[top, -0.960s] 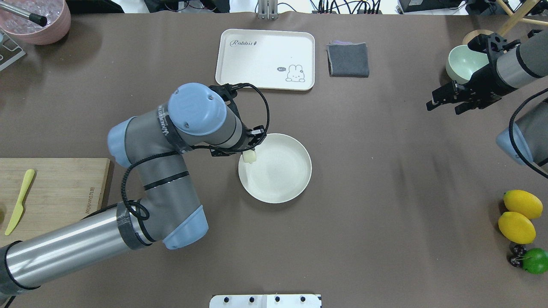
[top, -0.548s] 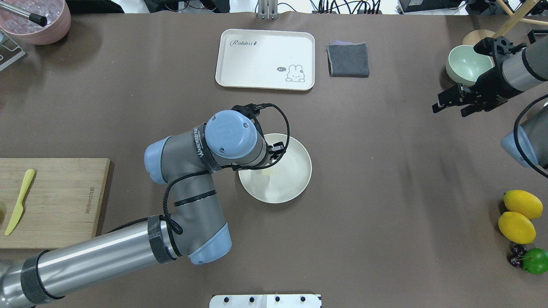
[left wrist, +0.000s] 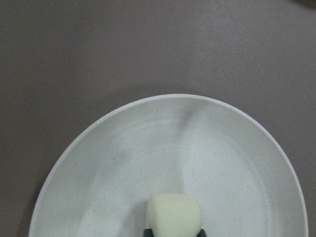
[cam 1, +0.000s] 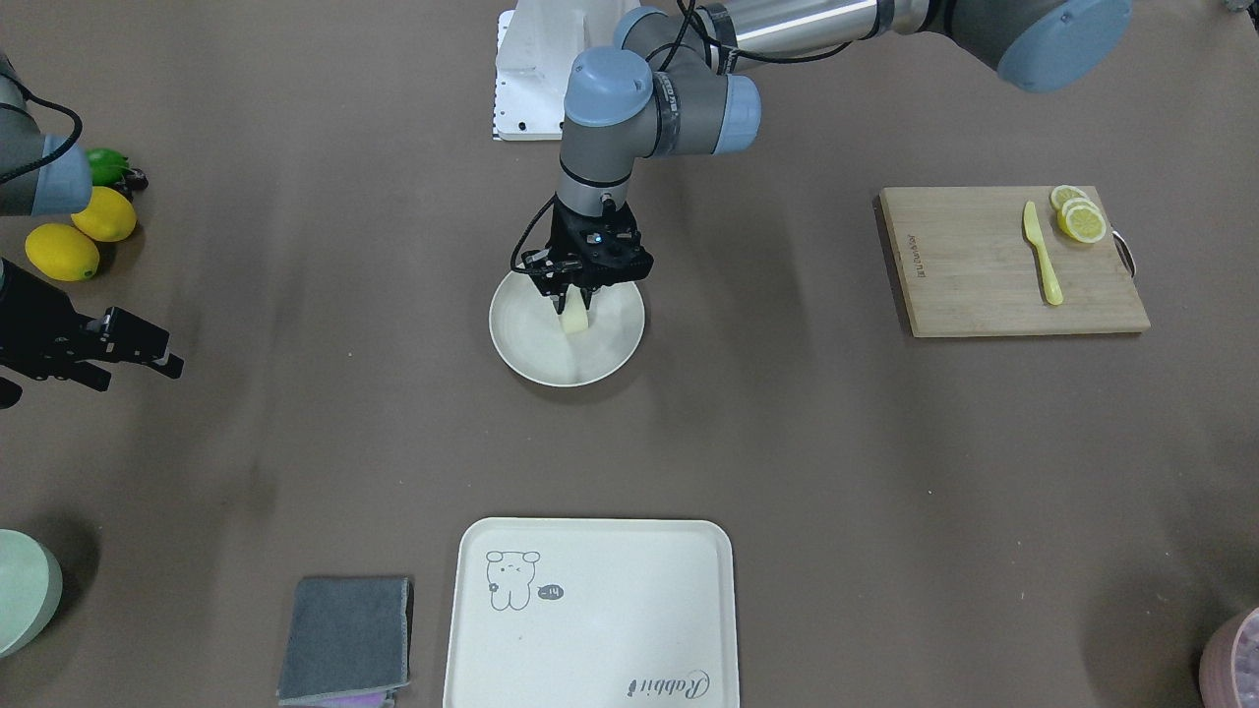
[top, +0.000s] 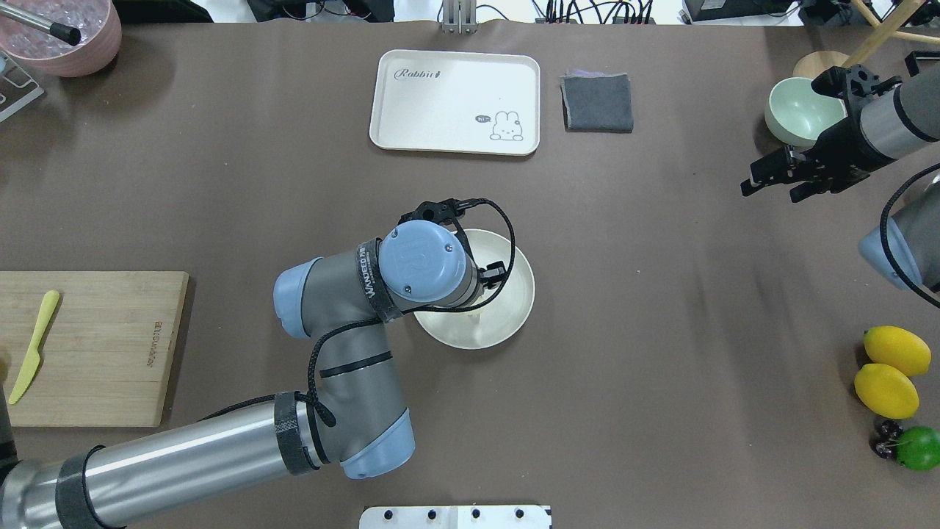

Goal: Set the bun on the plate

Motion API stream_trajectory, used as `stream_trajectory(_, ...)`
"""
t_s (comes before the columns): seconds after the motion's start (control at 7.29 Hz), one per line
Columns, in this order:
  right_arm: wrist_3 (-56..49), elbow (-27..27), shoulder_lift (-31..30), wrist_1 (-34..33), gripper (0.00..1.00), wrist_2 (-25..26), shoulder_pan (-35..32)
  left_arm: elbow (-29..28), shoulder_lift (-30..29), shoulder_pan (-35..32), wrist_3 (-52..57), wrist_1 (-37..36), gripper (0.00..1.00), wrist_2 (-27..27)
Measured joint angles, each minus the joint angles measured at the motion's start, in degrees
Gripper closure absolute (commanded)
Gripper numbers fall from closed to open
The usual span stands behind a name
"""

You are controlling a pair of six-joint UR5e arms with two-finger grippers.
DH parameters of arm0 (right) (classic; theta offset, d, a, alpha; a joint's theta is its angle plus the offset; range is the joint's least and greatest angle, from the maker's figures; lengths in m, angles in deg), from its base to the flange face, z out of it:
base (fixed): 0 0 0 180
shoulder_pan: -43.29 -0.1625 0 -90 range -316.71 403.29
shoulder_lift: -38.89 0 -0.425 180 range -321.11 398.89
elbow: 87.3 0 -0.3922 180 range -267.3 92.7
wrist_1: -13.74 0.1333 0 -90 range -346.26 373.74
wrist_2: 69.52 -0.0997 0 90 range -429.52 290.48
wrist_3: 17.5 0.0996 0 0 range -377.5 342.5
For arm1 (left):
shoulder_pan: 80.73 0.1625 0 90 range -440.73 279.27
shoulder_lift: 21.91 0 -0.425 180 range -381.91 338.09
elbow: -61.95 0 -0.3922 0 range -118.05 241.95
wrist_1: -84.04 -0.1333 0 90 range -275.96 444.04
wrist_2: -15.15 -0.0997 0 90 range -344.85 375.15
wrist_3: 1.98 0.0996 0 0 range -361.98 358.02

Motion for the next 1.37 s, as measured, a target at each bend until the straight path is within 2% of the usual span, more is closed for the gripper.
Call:
stream_trajectory(0.14, 0.0, 0.0, 0.0, 0.0, 0.00, 0.0, 0.0, 0.0, 0.0, 0.1, 0.2, 0.0, 0.03, 0.0)
stream_trajectory(0.41, 0.0, 0.1, 0.1, 0.0, 0.00, 0.0, 0.0, 0.6, 0.0, -0.4, 0.6, -0.1, 0.02, 0.1)
stream_trajectory(0.69, 0.0, 0.2, 0.3, -0.1, 0.00, -0.7, -0.6, 4.9, 2.4, -4.0, 4.0, -0.7, 0.02, 2.8)
stream_trajectory(0.96, -1.7, 1.2, 0.5, -1.8, 0.00, -0.7, -2.8, 11.9, 11.0, -12.3, 15.0, -0.9, 0.02, 11.7)
stream_trajectory(1.37, -22.6, 3.8, 1.4, -12.9, 0.00, -0.3, -12.9, 12.7, 25.4, -26.7, 44.8, -0.7, 0.02, 21.2)
